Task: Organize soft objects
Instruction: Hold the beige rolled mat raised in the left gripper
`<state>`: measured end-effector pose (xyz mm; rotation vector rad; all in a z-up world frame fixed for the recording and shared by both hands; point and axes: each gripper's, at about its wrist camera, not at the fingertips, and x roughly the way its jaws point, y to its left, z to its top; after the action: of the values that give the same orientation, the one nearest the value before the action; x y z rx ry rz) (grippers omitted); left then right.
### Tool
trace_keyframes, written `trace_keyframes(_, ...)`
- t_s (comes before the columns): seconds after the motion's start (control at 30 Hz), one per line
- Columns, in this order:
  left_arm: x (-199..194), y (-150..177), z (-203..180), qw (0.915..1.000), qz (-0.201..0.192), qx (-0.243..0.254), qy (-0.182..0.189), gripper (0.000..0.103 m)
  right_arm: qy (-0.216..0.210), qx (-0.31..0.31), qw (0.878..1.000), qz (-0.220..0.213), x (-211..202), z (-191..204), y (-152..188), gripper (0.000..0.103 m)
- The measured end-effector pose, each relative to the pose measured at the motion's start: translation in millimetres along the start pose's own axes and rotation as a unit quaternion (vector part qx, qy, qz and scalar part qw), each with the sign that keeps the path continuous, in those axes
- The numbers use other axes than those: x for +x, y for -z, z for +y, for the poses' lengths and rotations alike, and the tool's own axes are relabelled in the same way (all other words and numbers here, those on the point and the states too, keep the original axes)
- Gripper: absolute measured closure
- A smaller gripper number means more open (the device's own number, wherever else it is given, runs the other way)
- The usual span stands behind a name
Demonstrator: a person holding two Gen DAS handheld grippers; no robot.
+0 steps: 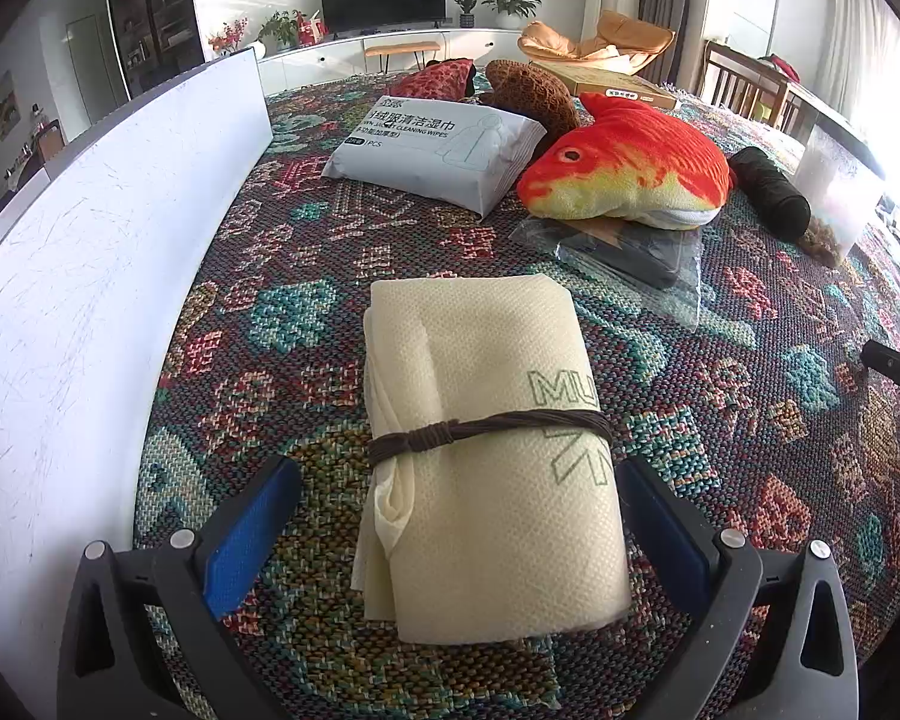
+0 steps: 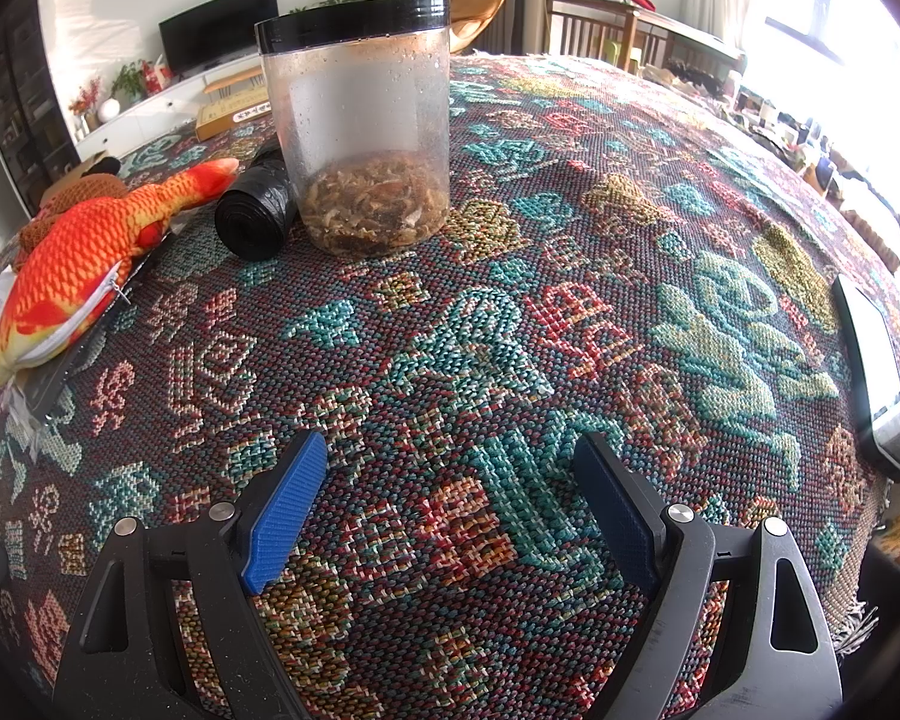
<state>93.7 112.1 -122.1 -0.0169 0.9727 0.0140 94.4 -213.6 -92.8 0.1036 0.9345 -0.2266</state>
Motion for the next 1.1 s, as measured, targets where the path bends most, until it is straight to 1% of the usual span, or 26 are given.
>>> trace_keyframes(1.0, -0.6, 1.2, -0.3, 1.0, -0.001, 0.0, 0.0, 0.0, 0.0, 0.0, 1.0, -0.002, 0.2, -1.7, -2.1, 0.016)
trace_keyframes(1.1, -0.5, 1.1, -0.3, 1.0, -0.001, 0.0, 0.0, 0.0, -0.006, 0.002, 1.0, 0.0, 0.1, -3.1, -3.1, 0.016)
